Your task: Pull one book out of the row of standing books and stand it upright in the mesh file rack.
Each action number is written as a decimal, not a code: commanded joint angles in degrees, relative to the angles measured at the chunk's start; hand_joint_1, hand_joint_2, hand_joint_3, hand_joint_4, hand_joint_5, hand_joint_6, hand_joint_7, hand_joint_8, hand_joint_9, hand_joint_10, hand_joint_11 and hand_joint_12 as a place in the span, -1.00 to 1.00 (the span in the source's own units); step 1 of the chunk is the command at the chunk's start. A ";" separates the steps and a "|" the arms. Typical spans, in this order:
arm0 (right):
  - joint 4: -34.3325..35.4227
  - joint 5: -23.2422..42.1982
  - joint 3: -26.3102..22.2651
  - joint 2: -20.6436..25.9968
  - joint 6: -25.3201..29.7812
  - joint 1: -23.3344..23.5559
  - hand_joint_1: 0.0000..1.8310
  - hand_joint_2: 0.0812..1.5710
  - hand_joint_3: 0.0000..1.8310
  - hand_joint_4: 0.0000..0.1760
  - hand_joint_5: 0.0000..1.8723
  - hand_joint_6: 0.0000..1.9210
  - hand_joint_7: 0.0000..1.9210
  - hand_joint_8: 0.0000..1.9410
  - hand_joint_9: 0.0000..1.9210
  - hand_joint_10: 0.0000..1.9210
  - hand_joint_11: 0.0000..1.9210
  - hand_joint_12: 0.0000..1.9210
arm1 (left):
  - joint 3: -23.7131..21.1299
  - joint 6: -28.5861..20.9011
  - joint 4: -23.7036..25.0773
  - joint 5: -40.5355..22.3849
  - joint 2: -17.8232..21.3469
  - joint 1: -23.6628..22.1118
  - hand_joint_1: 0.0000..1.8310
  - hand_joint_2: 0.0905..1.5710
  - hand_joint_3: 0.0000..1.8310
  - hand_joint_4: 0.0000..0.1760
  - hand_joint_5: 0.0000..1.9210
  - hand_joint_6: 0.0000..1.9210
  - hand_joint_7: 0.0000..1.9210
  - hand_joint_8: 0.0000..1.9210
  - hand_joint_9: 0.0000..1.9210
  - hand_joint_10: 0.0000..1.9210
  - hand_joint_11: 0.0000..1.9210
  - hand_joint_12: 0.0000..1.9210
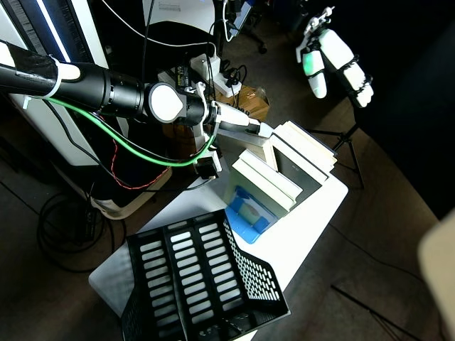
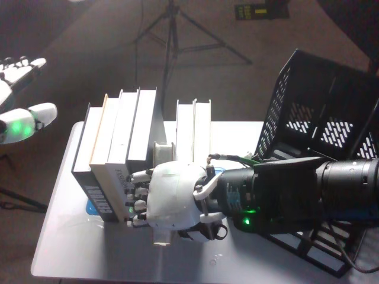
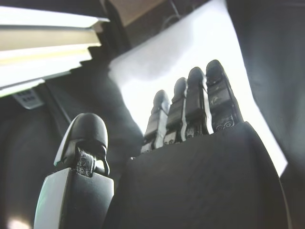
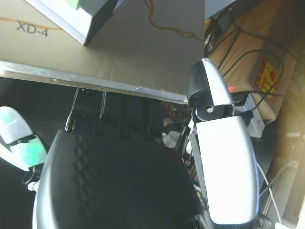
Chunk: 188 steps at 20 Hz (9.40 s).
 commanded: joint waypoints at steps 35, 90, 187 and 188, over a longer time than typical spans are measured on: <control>7.69 2.06 5.14 0.66 -0.05 -1.03 0.48 0.35 -1.00 -1.00 -0.01 -0.13 0.03 -0.33 -0.27 0.31 -0.70 0.94 | 9.91 -1.33 17.82 10.09 -4.77 -18.42 -1.00 0.81 -1.00 -0.85 -1.00 -1.00 -1.00 -1.00 -1.00 -1.00 -1.00 0.97; -44.53 22.28 -16.97 32.54 -0.05 20.26 0.45 0.52 -0.99 -1.00 -0.20 0.17 -0.13 0.43 -0.25 0.70 -0.28 1.00 | 8.69 -1.89 16.97 9.64 -6.69 -17.96 -0.77 0.78 -1.00 -0.40 -1.00 -1.00 -1.00 -1.00 -1.00 -1.00 -1.00 -1.00; -51.35 -13.90 5.96 18.60 -0.05 10.70 -0.11 0.91 -0.99 -1.00 -0.62 0.95 -0.79 0.07 -0.95 0.52 -0.99 1.00 | 3.96 -4.78 6.39 4.21 -4.66 -5.36 -0.75 0.77 -1.00 -0.16 -1.00 -1.00 -1.00 -1.00 -1.00 -1.00 -1.00 -1.00; -51.35 -14.01 6.28 18.33 -0.05 10.48 0.07 0.74 -1.00 -1.00 -0.42 0.69 -0.47 -0.06 -0.61 0.37 -0.70 0.98 | 3.96 -4.87 6.34 4.09 -4.70 -5.28 -0.74 0.77 -1.00 -0.22 -1.00 -1.00 -1.00 -1.00 -1.00 -1.00 -1.00 -1.00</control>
